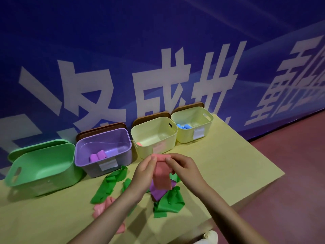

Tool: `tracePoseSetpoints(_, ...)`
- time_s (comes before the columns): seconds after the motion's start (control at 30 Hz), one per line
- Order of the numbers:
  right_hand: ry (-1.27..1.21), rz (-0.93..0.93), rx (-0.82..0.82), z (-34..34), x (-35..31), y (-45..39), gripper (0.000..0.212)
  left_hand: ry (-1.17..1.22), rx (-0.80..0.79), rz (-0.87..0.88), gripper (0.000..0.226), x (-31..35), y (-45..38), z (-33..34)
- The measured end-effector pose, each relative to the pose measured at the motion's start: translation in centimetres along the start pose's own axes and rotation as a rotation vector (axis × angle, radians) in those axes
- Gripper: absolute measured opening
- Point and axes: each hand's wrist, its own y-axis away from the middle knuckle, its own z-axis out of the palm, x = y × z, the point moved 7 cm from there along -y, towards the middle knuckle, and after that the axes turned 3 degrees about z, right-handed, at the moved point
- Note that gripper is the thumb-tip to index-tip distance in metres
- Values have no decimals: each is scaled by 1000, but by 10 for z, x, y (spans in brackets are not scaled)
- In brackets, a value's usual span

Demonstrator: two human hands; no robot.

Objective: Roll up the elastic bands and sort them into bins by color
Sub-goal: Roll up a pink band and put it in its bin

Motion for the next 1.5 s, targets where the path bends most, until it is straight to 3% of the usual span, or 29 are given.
tracePoseSetpoints(0.2,62,-57,87,-6,-5,-2,15,-88,-65,71,36,9,-2,3)
tracePoseSetpoints(0.4,312,-268,163,-5,-22,-10,10,-19,-72,121,36,19,-10,-3)
tracePoseSetpoints(0.53,380,-346,103,4,-34,-25,7,157,-50,44,31,16,-15,-14)
tracePoseSetpoints(0.63,390,-412,75,11,-40,-36,21,320,-44,-52,32,12,-18,-22)
tracePoseSetpoints(0.87,506,-600,-72,37,-56,-55,28,370,74,-109,40,10,-28,-51)
tracePoseSetpoints(0.97,635,-695,-159,45,-59,-60,30,343,106,-86,28,8,-32,-56)
tracePoseSetpoints(1.1,539,-587,-284,46,-57,-69,38,361,175,-46,24,7,-35,-59)
tracePoseSetpoints(1.27,304,-271,-175,36,-41,-84,25,197,186,19,22,11,-41,-60)
tracePoseSetpoints(1.33,225,-237,-163,37,-35,-84,11,133,198,34,21,14,-41,-59)
tracePoseSetpoints(1.5,189,-301,-135,27,-34,-82,11,-26,172,160,33,23,-41,-45)
